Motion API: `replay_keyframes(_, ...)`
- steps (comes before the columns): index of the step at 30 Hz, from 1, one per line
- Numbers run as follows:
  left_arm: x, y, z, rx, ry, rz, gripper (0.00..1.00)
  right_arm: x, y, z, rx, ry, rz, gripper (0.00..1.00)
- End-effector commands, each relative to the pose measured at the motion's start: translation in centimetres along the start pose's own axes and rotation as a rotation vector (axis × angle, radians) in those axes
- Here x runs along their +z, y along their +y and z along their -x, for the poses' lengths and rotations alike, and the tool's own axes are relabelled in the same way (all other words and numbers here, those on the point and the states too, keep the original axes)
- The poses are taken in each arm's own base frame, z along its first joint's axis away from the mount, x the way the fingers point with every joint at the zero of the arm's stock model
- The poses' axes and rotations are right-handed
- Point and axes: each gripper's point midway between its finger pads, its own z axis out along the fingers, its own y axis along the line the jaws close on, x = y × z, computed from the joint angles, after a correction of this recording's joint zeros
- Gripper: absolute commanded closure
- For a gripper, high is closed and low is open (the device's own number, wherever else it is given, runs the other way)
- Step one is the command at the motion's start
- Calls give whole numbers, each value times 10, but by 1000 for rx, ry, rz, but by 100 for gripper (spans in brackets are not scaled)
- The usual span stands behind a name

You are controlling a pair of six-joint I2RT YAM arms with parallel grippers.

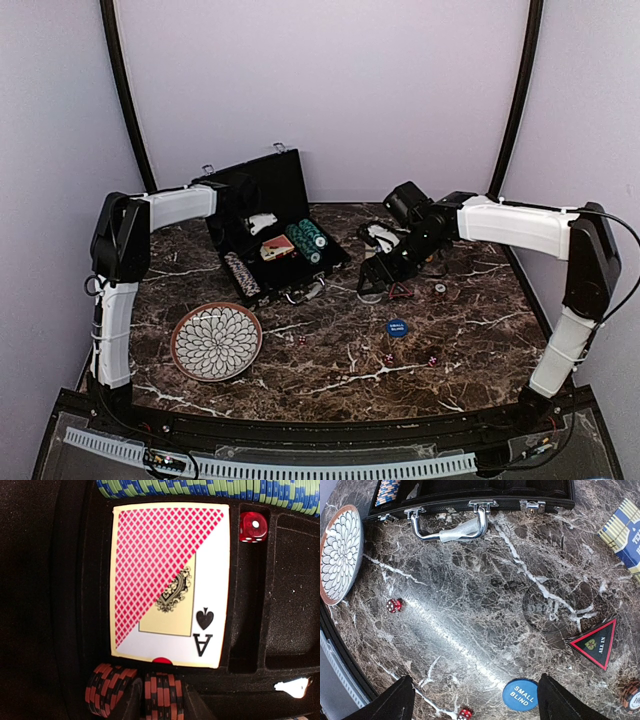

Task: Pack up texas hold em set
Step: Place the pile of poker chips in the slot.

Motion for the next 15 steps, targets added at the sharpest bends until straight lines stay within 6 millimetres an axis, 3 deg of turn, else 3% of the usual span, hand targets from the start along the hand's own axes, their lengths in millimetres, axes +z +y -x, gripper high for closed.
replay_keyframes(1,-42,23,8,-22,-49,75,70,6,-2,0,-6,0,13,14)
replay_keyframes(15,-40,28,0,-23,-34,99,70,8,-3,-1,-8,9,11,14)
